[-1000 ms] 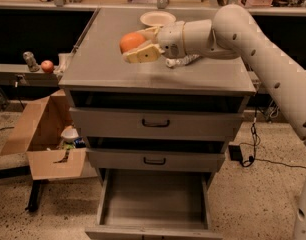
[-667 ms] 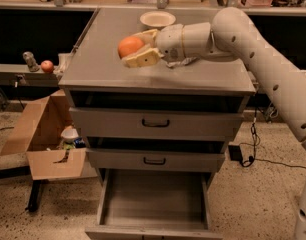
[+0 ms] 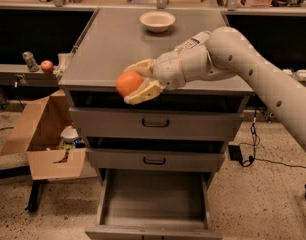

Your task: Place orange into bottom drawer

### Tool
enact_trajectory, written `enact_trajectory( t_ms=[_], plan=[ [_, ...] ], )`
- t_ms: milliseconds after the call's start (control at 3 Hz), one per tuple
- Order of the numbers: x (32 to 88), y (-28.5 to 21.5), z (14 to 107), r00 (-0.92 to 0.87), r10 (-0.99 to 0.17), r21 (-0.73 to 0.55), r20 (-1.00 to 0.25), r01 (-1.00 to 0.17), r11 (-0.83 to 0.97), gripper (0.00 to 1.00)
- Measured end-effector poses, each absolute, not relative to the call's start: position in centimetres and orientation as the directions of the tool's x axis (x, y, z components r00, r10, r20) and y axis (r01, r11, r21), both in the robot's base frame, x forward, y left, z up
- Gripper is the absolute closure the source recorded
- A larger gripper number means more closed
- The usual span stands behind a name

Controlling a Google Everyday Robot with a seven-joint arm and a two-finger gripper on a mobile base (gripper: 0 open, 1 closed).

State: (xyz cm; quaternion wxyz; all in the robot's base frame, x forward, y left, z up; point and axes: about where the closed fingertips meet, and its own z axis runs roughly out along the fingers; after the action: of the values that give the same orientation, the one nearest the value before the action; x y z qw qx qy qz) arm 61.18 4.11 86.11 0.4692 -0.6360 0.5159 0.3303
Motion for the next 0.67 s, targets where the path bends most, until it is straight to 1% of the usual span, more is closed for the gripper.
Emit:
enact_trajectory(
  t_ms=[333, 667],
  plan=[
    [58.3, 2.7, 81.3, 0.222, -0.364, -0.23, -0.904, -0.973, -0.024, 1.0],
    [57.9, 1.6, 77.3, 0.17, -0.372, -0.207, -0.912, -0.976, 0.062, 1.0]
  ],
)
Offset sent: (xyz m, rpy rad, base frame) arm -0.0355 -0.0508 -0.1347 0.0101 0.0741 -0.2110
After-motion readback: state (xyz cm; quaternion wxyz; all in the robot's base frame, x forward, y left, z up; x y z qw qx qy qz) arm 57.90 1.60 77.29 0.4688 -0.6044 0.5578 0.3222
